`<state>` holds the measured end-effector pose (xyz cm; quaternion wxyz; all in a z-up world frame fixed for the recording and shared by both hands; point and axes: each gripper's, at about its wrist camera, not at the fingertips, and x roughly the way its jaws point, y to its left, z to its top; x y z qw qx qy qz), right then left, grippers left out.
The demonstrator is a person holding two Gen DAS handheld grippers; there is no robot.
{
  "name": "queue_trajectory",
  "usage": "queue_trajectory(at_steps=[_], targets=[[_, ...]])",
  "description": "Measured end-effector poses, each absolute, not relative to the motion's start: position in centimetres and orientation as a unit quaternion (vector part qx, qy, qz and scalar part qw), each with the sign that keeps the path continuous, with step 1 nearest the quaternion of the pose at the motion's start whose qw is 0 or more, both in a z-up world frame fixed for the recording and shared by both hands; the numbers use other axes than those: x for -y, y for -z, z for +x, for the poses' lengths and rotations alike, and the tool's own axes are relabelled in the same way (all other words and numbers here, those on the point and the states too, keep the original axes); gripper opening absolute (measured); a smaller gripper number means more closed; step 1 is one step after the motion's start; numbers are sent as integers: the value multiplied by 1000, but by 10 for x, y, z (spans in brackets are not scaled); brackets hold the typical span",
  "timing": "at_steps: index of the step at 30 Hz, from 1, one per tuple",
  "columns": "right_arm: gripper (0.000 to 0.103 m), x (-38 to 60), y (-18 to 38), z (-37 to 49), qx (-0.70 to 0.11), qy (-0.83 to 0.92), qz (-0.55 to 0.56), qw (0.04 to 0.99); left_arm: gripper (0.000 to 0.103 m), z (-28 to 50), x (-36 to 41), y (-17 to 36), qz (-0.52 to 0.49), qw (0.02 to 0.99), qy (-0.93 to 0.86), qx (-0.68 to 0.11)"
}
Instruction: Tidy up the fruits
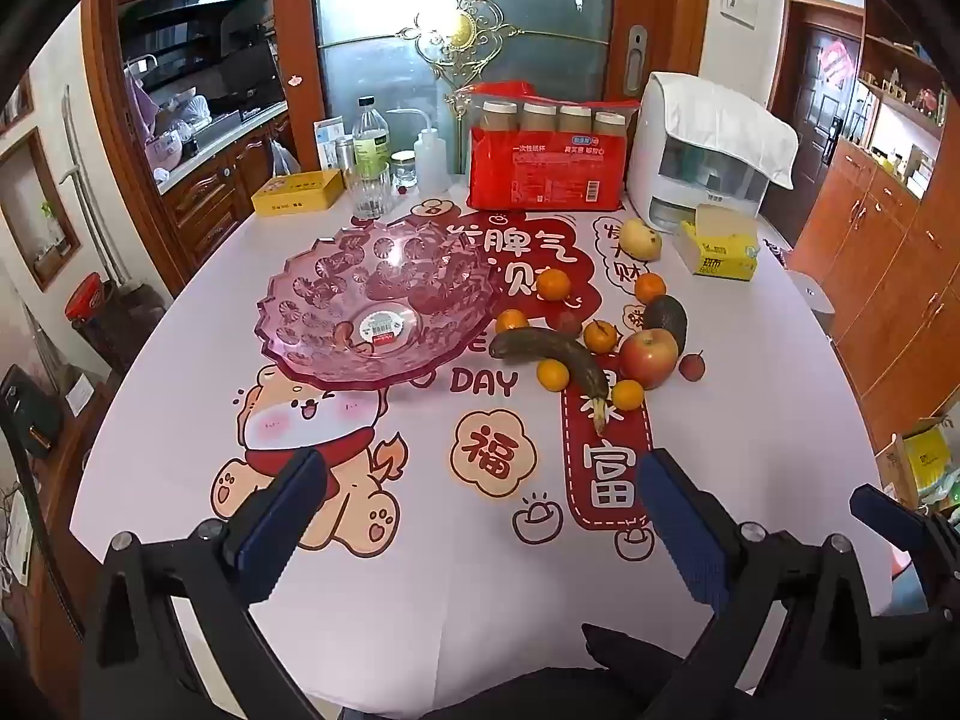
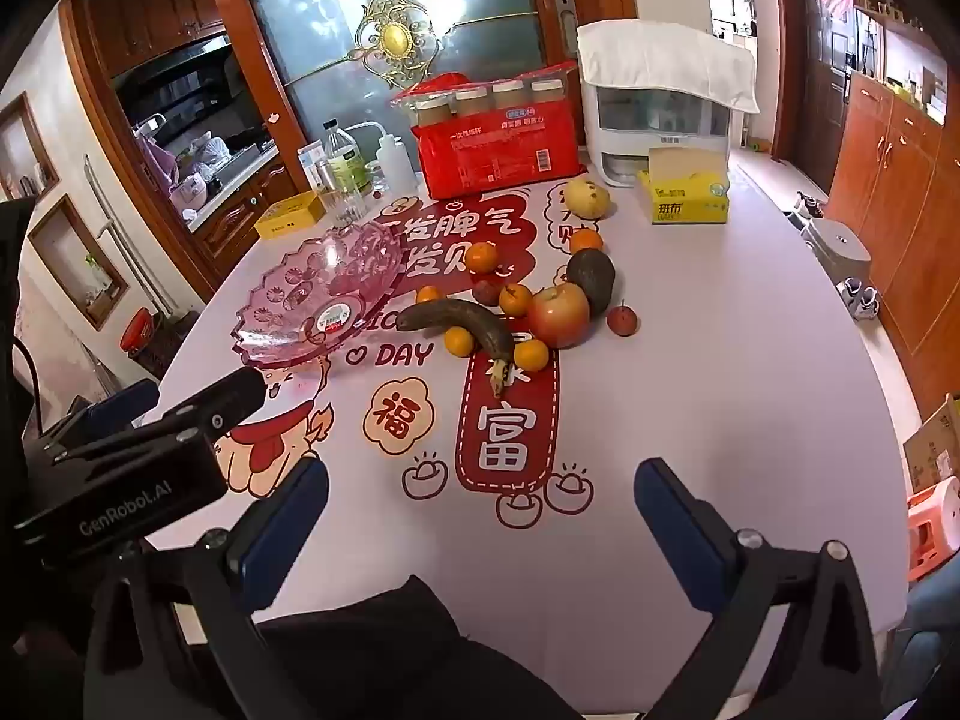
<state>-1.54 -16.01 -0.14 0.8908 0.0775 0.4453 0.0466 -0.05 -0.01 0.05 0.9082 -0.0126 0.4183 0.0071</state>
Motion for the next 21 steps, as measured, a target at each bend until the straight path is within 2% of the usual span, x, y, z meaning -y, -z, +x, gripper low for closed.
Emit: queue_trajectory(at_steps=[21], targets=[[102, 160, 3, -16, -445, -47, 79, 891, 102, -1, 1, 0, -11, 908, -8, -418]])
